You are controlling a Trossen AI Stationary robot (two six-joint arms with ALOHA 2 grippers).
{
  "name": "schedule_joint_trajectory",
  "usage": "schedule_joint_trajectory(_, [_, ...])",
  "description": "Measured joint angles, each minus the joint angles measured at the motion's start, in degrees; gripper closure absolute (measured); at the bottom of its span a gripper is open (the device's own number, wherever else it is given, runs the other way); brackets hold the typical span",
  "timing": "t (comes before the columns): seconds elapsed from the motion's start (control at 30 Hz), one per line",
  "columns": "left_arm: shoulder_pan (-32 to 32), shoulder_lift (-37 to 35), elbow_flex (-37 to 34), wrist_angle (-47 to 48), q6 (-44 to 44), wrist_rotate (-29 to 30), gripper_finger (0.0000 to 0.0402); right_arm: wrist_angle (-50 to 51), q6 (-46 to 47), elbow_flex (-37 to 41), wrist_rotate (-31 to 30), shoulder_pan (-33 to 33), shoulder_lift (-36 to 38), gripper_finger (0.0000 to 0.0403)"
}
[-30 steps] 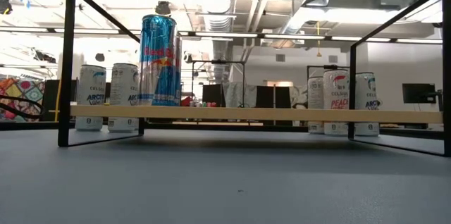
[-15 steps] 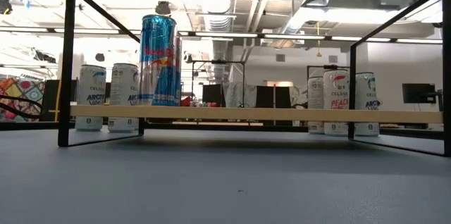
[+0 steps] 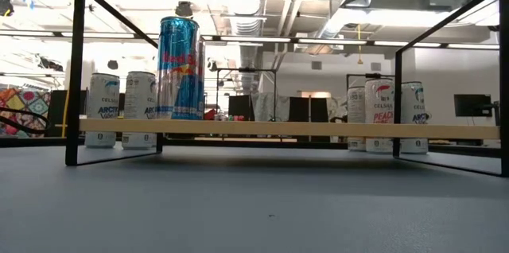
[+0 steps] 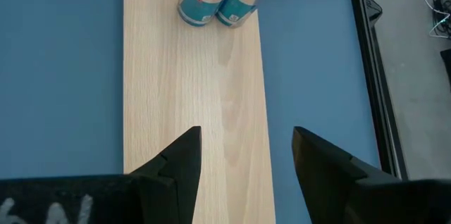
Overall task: Place canned beverage on shelf
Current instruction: Put the blue soda can on the shelf aligned with the other blue soda cans
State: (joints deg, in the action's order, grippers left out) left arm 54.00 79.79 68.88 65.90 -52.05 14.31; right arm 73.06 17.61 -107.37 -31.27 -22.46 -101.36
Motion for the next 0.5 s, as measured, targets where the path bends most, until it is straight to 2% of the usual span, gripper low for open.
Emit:
schedule_joint_trajectory(0.23, [0.15, 0.00, 0.00, 0.27, 5.47, 1.44, 0.0095, -0.04, 0.00, 0.00, 0.00, 0.00, 0.00, 0.0198])
schedule_joint_trajectory(0.5, [0.17, 0.00, -2.40, -0.03, 6.80, 0.74, 0.0095, -0.31, 0.02, 0.00, 1.29, -0.02, 0.00, 0.0198])
